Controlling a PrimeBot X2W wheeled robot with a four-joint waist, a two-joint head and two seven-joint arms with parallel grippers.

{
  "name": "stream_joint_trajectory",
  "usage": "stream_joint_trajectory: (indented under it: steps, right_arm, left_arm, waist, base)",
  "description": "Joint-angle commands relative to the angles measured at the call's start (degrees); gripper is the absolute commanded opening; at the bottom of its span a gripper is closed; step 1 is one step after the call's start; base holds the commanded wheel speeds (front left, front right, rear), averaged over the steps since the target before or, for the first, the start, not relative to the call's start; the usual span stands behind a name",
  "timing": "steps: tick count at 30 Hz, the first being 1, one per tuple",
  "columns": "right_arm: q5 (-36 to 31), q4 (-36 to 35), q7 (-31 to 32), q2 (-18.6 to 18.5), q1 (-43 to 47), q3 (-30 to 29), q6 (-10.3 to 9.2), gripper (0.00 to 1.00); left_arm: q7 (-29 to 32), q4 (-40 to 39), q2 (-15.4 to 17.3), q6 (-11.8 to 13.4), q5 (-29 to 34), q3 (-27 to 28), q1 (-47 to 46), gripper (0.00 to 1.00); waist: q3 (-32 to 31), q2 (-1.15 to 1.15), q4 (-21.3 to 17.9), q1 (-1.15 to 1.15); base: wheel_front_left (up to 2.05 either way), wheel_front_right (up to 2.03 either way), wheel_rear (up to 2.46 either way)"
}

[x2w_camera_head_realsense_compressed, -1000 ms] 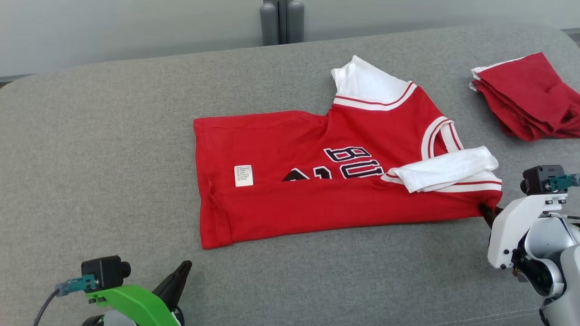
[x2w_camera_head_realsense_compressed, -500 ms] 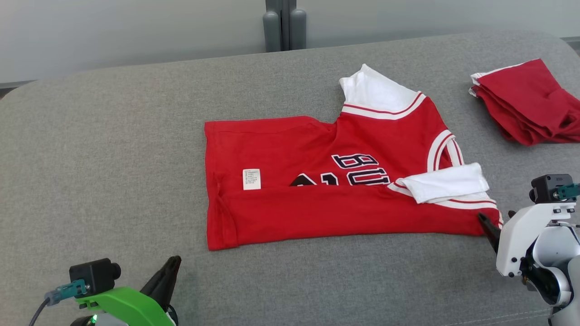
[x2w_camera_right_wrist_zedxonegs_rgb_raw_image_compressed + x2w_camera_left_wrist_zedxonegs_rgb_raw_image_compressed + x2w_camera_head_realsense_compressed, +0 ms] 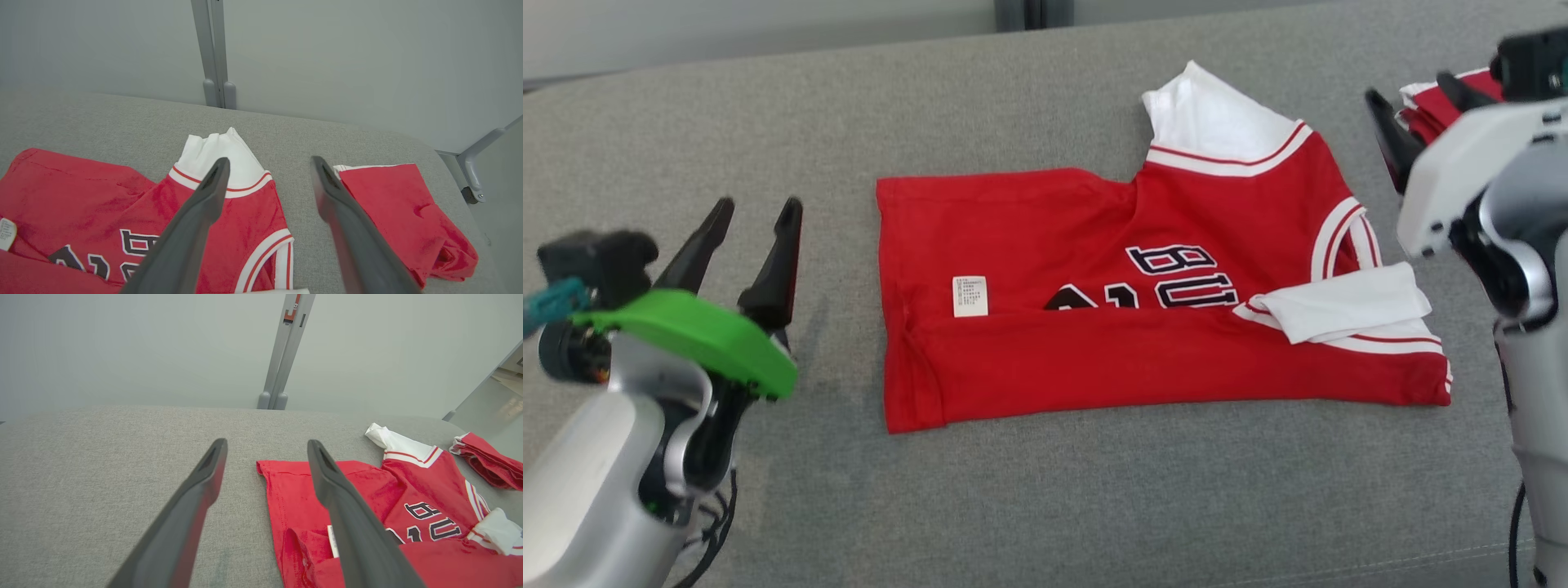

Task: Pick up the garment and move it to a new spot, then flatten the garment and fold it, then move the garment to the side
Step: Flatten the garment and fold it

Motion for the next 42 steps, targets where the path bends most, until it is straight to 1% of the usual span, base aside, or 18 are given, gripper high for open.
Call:
stream_joint_trajectory:
  steps: [1, 4, 6, 10, 12, 16, 19, 25, 30, 31, 32, 33, 34, 35, 37, 38, 42]
  right_arm:
    - [-1.42, 1.64, 0.47, 0.59, -3.78, 1.07, -0.10, 1.00]
    - [-4.13, 7.14, 0.84, 2.00, -11.74, 3.42, -0.10, 1.00]
    - [-5.95, 11.36, 0.46, 2.44, -16.06, 4.42, -0.10, 1.00]
    - [-9.18, 19.58, -0.83, 3.58, -22.19, 4.65, -0.10, 1.00]
    - [-10.68, 23.12, -1.50, 3.77, -24.18, 4.93, -0.10, 1.00]
    - [-12.92, 28.93, -3.57, 3.99, -26.90, 4.58, -0.10, 1.00]
    - [-14.49, 32.21, -4.74, 3.95, -28.77, 3.88, -0.10, 1.00]
    - [-16.94, 37.32, -6.77, 4.50, -32.18, 2.23, -0.10, 1.00]
    - [-18.78, 40.46, -8.02, 5.12, -33.70, 1.07, -0.10, 1.00]
    - [-19.15, 41.18, -8.25, 5.25, -33.88, 0.88, -0.10, 1.00]
    - [-19.44, 41.77, -8.41, 5.29, -33.96, 0.63, -0.10, 1.00]
    - [-19.94, 42.40, -8.72, 5.32, -33.99, 0.17, -0.10, 1.00]
    - [-20.33, 42.97, -8.75, 5.39, -33.96, -0.17, -0.10, 1.00]
    - [-20.74, 43.73, -8.77, 5.52, -33.98, -0.67, -0.10, 0.96]
    - [-21.48, 44.86, -9.15, 5.81, -34.02, -1.58, -0.10, 0.34]
    - [-21.76, 45.22, -9.53, 6.04, -34.12, -1.78, -0.10, 0.00]
    - [-22.05, 46.32, -11.68, 6.22, -34.75, -2.83, -0.11, 0.00]
  left_arm:
    - [1.00, 1.64, -1.46, -1.10, 0.66, -0.87, -4.06, 1.00]
    - [3.34, 6.67, -4.41, -3.38, 1.47, -2.92, -11.55, 1.00]
    - [4.49, 10.13, -6.74, -4.90, 1.50, -4.45, -15.16, 1.00]
    - [6.24, 16.50, -10.58, -7.26, 2.65, -7.38, -20.99, 1.00]
    - [6.66, 19.06, -12.00, -8.28, 2.62, -8.28, -22.64, 1.00]
    - [6.36, 23.37, -13.97, -10.02, 3.10, -9.50, -25.07, 1.00]
    - [6.52, 25.58, -14.88, -10.84, 3.07, -10.01, -26.20, 1.00]
    - [6.36, 28.43, -16.05, -11.98, 3.00, -10.64, -27.94, 1.00]
    - [6.53, 29.03, -17.41, -13.57, 3.39, -11.79, -29.25, 1.00]
    - [6.71, 29.13, -17.72, -13.70, 3.41, -12.11, -29.36, 0.95]
    - [6.94, 29.23, -17.88, -14.01, 3.40, -12.41, -29.37, 0.45]
    - [7.13, 29.36, -18.11, -14.34, 3.38, -12.81, -29.44, 0.21]
    - [7.27, 29.45, -18.36, -14.47, 3.40, -13.07, -29.48, 0.00]
    - [7.49, 29.53, -18.59, -14.81, 3.34, -13.42, -29.57, 0.00]
    - [7.41, 29.61, -18.75, -15.05, 3.04, -13.57, -29.74, 0.00]
    - [7.19, 29.60, -18.78, -15.13, 2.93, -13.47, -29.87, 0.00]
    - [5.61, 29.38, -18.18, -15.51, 2.23, -12.47, -29.99, 0.00]
  waist:
    - [12.08, 0.00, 1.78, 0.00]
    - [16.33, 0.00, 2.81, 0.00]
    - [17.95, 0.00, 3.52, 0.00]
    - [20.10, 0.00, 5.19, 0.00]
    - [20.71, 0.00, 5.87, 0.00]
    - [20.76, 0.00, 6.83, 0.00]
    - [21.17, 0.00, 7.26, 0.00]
    - [21.89, 0.00, 7.68, 0.00]
    - [22.26, 0.00, 7.70, 0.00]
    - [22.27, 0.00, 7.71, 0.00]
    - [22.26, 0.00, 7.71, 0.00]
    - [22.25, 0.00, 7.72, 0.00]
    - [22.24, 0.00, 7.74, 0.00]
    - [22.24, 0.00, 7.78, 0.00]
    - [22.26, 0.00, 7.81, 0.00]
    - [22.28, 0.00, 7.80, 0.00]
    - [22.29, 0.00, 7.64, 0.00]
  base:
    - [0.00, 0.00, 0.00]
    - [0.00, 0.00, 0.00]
    - [0.00, 0.00, 0.00]
    - [0.00, 0.00, 0.00]
    - [0.00, 0.00, 0.00]
    - [0.00, 0.00, 0.00]
    - [0.00, 0.00, 0.00]
    - [0.00, 0.00, 0.00]
    - [0.00, 0.00, 0.00]
    - [0.00, 0.00, 0.00]
    - [0.00, 0.00, 0.00]
    - [0.00, 0.00, 0.00]
    - [0.00, 0.00, 0.00]
    - [0.00, 0.00, 0.00]
    - [0.00, 0.00, 0.00]
    - [0.00, 0.00, 0.00]
    - [0.00, 0.00, 0.00]
